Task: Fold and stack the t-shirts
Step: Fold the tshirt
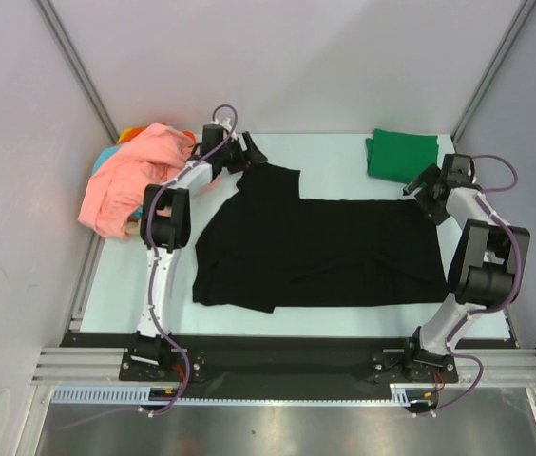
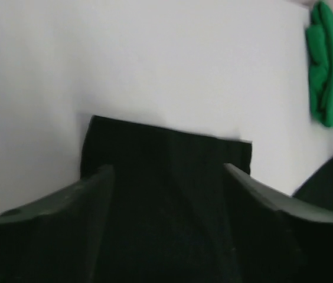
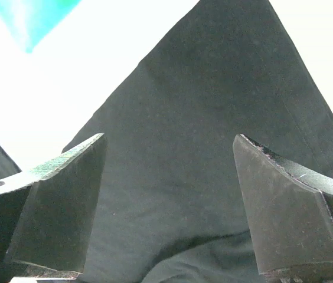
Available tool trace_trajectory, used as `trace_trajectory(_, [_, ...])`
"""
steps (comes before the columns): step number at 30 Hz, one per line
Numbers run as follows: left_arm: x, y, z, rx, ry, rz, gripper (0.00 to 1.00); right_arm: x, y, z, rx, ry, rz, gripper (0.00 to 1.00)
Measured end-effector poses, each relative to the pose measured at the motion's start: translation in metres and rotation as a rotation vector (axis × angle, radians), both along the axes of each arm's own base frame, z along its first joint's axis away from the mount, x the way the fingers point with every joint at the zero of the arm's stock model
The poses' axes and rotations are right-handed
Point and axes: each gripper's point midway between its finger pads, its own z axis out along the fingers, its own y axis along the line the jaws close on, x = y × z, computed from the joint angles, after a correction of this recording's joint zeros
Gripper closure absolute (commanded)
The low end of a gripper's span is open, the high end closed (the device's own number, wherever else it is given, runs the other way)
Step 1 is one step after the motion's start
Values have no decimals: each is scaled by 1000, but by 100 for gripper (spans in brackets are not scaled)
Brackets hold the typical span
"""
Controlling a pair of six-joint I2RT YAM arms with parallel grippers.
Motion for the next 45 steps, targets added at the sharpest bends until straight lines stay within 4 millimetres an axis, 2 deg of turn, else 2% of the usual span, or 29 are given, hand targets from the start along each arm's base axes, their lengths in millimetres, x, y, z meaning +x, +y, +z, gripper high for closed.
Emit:
trace_trajectory(2, [-6, 1, 9, -10, -21, 6, 10, 4, -1, -6, 1, 12, 5, 9])
trace_trajectory(4, [-8, 8, 9, -2, -16, 26, 9, 3, 0, -8, 1, 21, 12, 8])
trace_trajectory(9, [3, 30, 13, 69, -8, 99, 9, 4, 3, -6, 1, 12, 30, 8])
trace_trajectory(11, [10, 38, 19, 114, -30, 124, 5, 4, 5, -7, 8, 11, 39, 8])
trace_trajectory(14, [21, 46, 29, 180, -42, 152, 7, 3, 7, -9, 17, 9, 53, 8])
trace_trajectory(16, [40, 42, 42, 186, -102, 154, 8, 2, 9, -11, 25, 8, 61, 8])
trace_trajectory(18, [45, 35, 45, 187, -122, 144, 10, 0, 10, -12, 33, 8, 68, 8])
trace_trajectory(20, [41, 24, 38, 188, -108, 124, 10, -3, 10, -13, 46, 8, 72, 8])
trace_trajectory(25, [20, -11, 3, 206, -36, 54, 16, -9, 2, -8, 77, -11, 62, 8])
trace_trajectory(28, [16, -21, 6, 199, -28, 35, 19, -14, -3, 0, 90, -33, 56, 8])
trace_trajectory(30, [10, -24, 3, 200, -4, 22, 24, -16, -4, 5, 98, -52, 56, 8])
trace_trajectory(33, [6, -23, 0, 196, 18, 12, 39, -20, -2, 12, 109, -74, 65, 8])
trace_trajectory(34, [6, -23, -2, 194, 25, 10, 50, -21, 0, 13, 113, -80, 70, 8])
trace_trajectory(36, [1, -22, -6, 187, 51, 3, 62, -24, 3, 16, 120, -91, 77, 8])
trace_trajectory(37, [1, -21, -7, 187, 56, 4, 74, -25, 4, 16, 122, -93, 79, 8])
trace_trajectory(40, [-3, -18, -15, 183, 83, 5, 100, -29, 7, 12, 132, -93, 86, 8])
trace_trajectory(45, [-3, -17, -16, 151, 76, -13, 100, -31, 8, 3, 138, -81, 85, 10])
